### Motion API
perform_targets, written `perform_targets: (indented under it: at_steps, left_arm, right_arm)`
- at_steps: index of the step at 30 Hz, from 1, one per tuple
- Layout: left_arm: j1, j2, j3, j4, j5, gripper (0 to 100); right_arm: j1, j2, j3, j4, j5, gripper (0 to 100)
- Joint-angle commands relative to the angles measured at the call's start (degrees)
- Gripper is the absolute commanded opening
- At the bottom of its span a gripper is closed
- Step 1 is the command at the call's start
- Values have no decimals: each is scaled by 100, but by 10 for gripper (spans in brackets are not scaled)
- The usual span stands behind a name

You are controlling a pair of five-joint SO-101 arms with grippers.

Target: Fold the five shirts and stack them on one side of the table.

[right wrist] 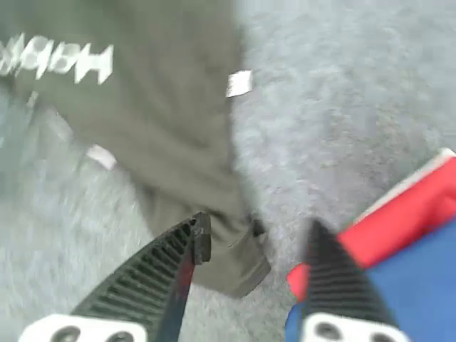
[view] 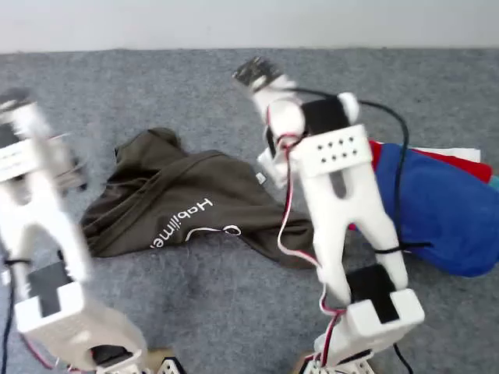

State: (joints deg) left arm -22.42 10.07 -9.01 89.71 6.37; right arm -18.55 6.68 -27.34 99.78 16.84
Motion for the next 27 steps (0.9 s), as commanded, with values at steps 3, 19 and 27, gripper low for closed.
perform_targets:
  at_steps: [3, 19, 27]
  left_arm:
    - [1996, 70, -690, -1169, 721, 116]
    - [3209, 5327, -6563, 343, -475, 188]
    - [3024, 6831, -8549, 844, -527, 187]
  right_arm:
    - [330, -215, -633, 321, -396, 50]
    - [1437, -1499, 633, 286, -466, 54]
    - [1815, -1534, 1802, -734, -457, 54]
